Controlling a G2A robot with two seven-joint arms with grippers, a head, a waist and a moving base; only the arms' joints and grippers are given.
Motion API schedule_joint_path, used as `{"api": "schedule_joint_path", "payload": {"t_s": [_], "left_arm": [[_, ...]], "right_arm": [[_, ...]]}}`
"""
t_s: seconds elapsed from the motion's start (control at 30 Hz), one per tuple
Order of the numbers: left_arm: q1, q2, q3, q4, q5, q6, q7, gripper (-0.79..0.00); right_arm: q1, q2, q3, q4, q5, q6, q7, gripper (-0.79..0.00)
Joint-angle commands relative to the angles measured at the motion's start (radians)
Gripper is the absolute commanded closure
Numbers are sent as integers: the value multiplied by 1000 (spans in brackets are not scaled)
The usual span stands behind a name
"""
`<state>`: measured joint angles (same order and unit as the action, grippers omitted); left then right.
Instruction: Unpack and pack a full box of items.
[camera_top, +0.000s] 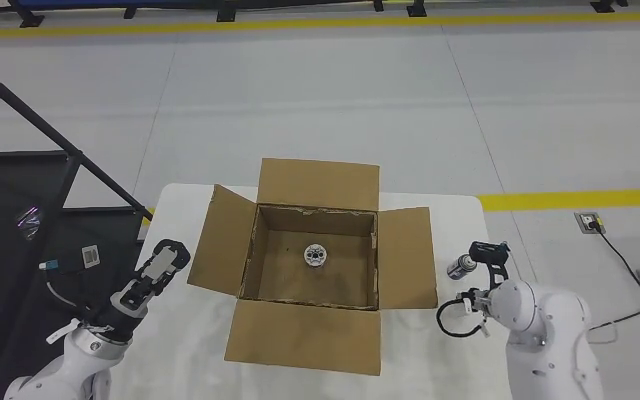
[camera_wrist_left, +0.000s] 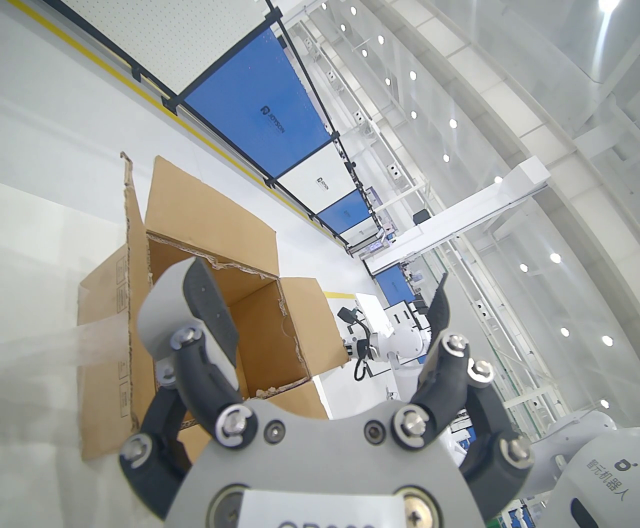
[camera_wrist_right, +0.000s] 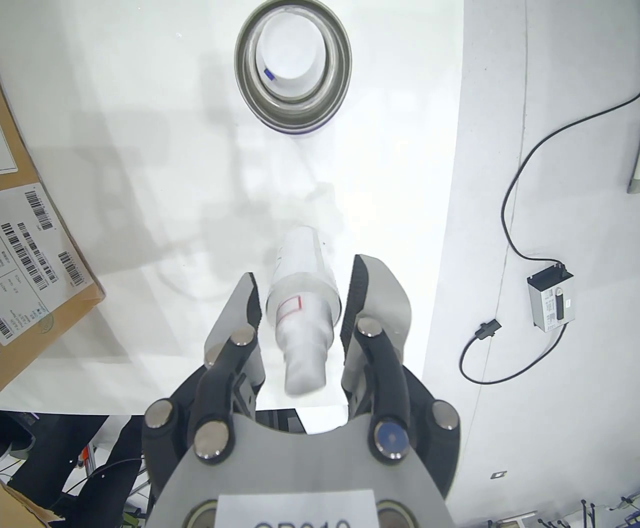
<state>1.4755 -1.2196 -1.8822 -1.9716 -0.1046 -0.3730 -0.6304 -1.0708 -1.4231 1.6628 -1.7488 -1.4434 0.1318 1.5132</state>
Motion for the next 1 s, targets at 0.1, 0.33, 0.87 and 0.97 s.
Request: {"api": "schedule_joint_path", "payload": {"t_s": [0.1, 0.33, 0.87, 0.97], "left_arm": [[0, 0, 0, 0, 0, 0, 0, -785], [0, 0, 0, 0, 0, 0, 0, -785], [0, 0, 0, 0, 0, 0, 0, -785], [0, 0, 0, 0, 0, 0, 0, -785]], "right_arm": [[-11, 4, 5, -28, 8, 11, -11, -643], [-19, 9, -13, -315, -75, 54, -14, -785], [194, -12, -271, -342, -187, 40, 23, -785], [228, -20, -333, -338, -138, 13, 23, -785]]}}
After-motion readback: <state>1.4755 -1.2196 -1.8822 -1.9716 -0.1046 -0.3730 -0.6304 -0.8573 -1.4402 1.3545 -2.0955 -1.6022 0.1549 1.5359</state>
